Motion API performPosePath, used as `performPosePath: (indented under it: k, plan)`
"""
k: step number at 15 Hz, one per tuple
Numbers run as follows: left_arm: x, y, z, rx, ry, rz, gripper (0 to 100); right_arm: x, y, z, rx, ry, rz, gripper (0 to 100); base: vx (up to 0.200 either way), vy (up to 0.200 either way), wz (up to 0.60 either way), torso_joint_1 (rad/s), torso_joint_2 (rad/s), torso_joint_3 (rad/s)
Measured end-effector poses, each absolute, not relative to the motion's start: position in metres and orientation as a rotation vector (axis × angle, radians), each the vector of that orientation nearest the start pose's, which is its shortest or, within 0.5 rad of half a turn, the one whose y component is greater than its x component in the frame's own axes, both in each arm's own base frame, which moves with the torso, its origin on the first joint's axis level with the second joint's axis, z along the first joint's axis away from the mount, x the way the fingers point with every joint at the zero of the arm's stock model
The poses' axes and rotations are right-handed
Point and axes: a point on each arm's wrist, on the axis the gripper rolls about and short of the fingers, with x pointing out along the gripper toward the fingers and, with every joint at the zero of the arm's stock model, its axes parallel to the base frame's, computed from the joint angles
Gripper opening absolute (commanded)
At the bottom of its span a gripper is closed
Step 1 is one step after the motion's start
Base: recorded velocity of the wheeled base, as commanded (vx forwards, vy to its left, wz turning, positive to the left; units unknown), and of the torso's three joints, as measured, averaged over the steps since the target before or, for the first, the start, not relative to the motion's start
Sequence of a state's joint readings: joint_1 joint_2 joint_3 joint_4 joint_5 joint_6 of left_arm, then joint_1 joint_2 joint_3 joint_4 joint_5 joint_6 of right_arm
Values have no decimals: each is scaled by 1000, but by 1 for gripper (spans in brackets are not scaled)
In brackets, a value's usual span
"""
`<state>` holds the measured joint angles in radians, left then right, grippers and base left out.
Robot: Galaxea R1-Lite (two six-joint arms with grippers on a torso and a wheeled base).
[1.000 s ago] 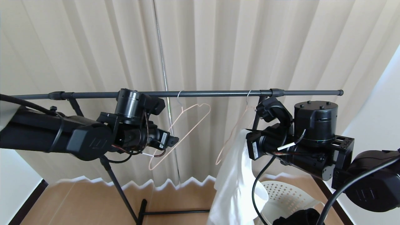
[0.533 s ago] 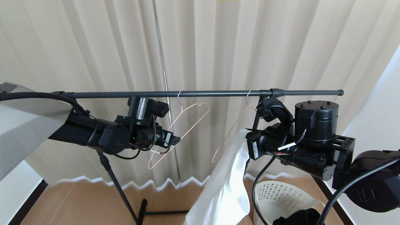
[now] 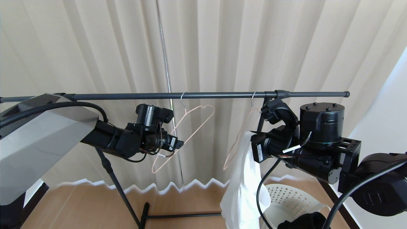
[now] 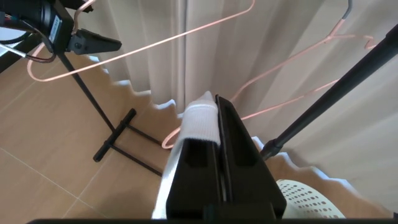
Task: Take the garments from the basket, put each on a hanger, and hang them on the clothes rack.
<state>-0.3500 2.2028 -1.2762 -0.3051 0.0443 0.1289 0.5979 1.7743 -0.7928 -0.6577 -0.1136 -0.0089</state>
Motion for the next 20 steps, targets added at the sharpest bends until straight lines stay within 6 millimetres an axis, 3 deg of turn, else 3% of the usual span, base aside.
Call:
performPosePath:
  k: [1, 2, 8, 20]
  plan:
    - [402, -146, 86, 242, 584, -335, 100, 264, 177, 158, -123, 305, 481, 0, 0, 0, 0, 0, 0, 0]
    - [403, -146, 83, 243, 589, -334, 0, 264, 177, 158, -123, 305, 481, 0, 0, 0, 0, 0, 0, 0]
    - [403, -147, 84, 235, 590, -333, 0, 264, 177, 158, -123, 305, 481, 0, 0, 0, 0, 0, 0, 0]
    - [383, -150, 125, 205, 503, -345, 0, 262, 175, 162, -117, 292, 481, 0, 0, 0, 0, 0, 0, 0]
